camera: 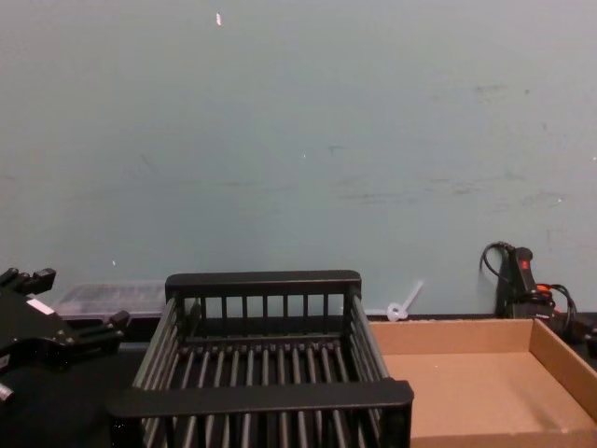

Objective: Pick up the white tape and place it into the black box , Pick up the silver tape and place it into the brown box.

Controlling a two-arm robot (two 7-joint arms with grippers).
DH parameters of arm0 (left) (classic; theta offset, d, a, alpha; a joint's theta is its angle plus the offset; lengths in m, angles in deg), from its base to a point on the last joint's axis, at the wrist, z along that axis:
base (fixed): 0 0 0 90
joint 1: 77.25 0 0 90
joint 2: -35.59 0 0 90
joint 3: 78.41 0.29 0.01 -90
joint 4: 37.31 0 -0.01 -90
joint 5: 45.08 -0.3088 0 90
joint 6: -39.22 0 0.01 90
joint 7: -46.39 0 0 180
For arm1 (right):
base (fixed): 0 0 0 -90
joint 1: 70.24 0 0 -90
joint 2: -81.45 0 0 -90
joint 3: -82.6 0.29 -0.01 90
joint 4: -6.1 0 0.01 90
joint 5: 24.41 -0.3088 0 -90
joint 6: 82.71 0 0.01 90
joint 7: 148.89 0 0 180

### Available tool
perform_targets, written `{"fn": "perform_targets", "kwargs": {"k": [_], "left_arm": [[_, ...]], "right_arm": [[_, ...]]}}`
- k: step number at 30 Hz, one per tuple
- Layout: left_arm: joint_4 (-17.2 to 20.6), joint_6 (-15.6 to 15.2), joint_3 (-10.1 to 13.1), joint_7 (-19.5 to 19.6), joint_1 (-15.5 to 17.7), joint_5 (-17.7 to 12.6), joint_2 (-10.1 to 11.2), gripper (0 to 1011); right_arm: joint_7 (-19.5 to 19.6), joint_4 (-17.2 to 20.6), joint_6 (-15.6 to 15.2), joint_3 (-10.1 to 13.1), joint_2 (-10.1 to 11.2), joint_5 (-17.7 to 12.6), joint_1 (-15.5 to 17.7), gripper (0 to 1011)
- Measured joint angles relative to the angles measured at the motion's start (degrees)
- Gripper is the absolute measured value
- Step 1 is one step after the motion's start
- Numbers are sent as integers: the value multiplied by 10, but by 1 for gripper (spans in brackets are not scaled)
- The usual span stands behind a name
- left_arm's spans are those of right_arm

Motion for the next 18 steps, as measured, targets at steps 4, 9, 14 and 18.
{"fn": "perform_targets", "kwargs": {"k": [4,9,14,18], "left_arm": [[0,0,0,0,0,0,0,1001],[0,0,0,0,0,0,0,1001],[0,0,0,0,0,0,0,1001],[0,0,0,0,0,0,0,1001]], "right_arm": [[0,0,0,0,0,0,0,1002],[0,0,0,0,0,0,0,1003],[0,0,0,0,0,0,0,1003],[0,0,0,0,0,0,0,1002]]}}
